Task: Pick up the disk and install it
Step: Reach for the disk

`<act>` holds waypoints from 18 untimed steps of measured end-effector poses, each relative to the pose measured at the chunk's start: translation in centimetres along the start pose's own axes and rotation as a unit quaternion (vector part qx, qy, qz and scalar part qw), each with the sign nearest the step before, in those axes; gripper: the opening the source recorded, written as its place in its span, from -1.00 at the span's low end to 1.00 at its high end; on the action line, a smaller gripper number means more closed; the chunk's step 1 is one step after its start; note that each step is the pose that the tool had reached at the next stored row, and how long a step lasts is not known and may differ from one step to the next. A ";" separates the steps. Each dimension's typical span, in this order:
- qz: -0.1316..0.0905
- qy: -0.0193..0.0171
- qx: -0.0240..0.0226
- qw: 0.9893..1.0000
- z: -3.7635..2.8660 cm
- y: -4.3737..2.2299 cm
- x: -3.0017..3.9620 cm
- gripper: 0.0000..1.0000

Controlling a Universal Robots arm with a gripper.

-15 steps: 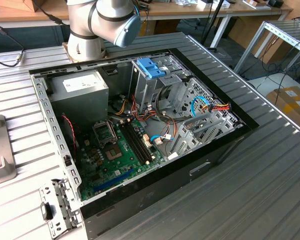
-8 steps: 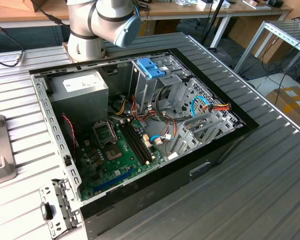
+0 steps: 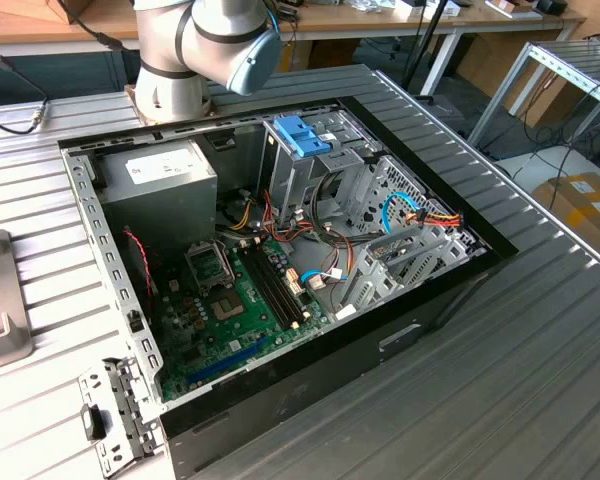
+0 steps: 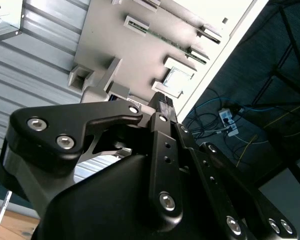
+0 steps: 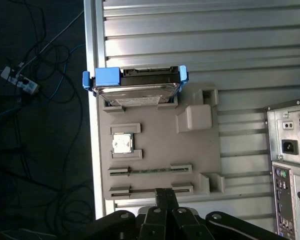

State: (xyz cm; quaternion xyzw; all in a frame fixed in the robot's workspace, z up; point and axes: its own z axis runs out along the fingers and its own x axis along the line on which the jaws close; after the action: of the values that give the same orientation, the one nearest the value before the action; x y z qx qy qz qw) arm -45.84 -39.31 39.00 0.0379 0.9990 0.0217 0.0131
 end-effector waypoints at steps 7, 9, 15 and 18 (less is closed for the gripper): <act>0.000 0.000 0.000 1.000 0.13 0.07 0.03 -0.80; 0.000 0.000 0.000 1.000 0.18 0.07 0.05 -0.80; 0.000 0.000 0.000 1.000 0.31 0.06 0.09 -0.80; 0.000 0.000 0.000 1.000 0.38 0.06 0.12 -0.80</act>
State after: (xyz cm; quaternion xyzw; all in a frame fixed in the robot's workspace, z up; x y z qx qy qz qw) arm -45.95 -39.23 38.62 0.0379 0.9990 0.0217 0.0131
